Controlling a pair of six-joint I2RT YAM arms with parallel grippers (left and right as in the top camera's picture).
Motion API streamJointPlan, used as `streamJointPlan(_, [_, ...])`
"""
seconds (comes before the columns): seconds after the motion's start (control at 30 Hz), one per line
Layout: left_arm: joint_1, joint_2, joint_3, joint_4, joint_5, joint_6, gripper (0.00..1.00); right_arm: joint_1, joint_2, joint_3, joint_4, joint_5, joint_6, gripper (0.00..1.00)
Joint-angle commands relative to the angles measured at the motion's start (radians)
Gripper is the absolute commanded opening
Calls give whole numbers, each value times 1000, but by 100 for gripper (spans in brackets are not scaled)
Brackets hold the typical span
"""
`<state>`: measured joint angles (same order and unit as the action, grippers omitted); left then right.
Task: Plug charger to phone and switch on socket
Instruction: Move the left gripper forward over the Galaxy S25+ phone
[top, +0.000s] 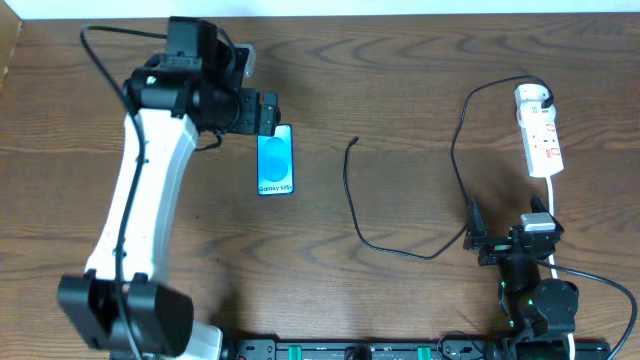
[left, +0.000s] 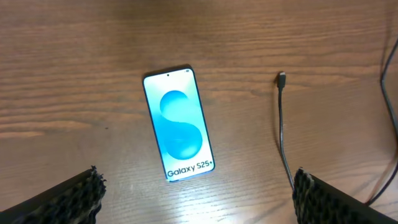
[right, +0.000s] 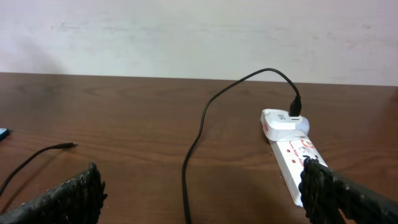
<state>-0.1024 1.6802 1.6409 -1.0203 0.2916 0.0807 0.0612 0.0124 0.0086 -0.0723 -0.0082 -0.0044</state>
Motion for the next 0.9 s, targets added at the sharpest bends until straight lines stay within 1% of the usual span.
streamJointPlan(0.0, [-6,45,27,8,23,-3,98,6,-5,-3,-3,-5,14,99])
streamJointPlan(0.13, [-8,105,27,12,7,-14,98,6,-5,-3,-3,-5,14,99])
streamJointPlan(0.27, [-30,194,27,11,-137,-107,98,6,-5,-3,-3,-5,14,99])
streamJointPlan(0.4, [-56,259,27,15,-208,-176,98,6,-5,-3,-3,-5,14,99])
streamJointPlan(0.53, [-68,314,27,16,-244,-214,98,6,-5,-3,-3,-5,14,99])
streamJointPlan(0.87, [-87,434,26,20,-240,-214,98,6,-5,-3,-3,-5,14,99])
